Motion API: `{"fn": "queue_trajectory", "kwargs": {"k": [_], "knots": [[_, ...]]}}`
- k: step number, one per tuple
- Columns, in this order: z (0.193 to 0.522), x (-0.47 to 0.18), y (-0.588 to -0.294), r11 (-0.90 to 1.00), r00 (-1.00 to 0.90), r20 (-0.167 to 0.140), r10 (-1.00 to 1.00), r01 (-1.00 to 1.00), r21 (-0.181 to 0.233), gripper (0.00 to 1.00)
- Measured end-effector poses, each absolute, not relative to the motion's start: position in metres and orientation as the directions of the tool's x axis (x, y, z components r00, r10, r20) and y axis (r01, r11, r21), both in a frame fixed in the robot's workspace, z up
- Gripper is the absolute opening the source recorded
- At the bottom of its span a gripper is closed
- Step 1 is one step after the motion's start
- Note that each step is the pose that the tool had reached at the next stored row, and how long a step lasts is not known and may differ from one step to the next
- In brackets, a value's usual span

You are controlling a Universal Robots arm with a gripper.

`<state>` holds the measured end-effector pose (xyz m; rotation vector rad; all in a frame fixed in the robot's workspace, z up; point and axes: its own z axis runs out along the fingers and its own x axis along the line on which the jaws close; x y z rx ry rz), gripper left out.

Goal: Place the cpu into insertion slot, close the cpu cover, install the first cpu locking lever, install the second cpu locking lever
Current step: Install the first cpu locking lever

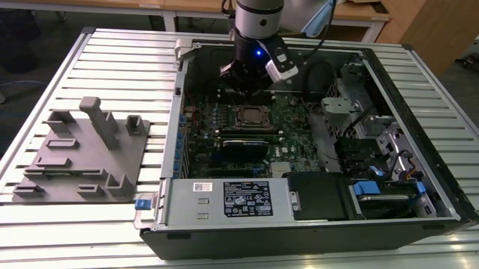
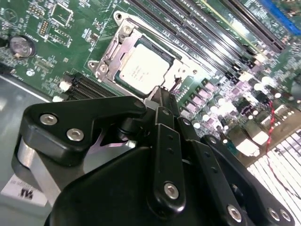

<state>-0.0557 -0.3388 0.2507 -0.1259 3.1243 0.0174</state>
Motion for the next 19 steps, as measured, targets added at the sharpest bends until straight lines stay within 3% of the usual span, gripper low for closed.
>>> {"fn": "queue_trajectory", "kwargs": {"k": [19], "knots": [[0.252,-0.084,-0.339,0.997,-0.996,-0.031,-0.080,-0.081,0.009,0.10]]}}
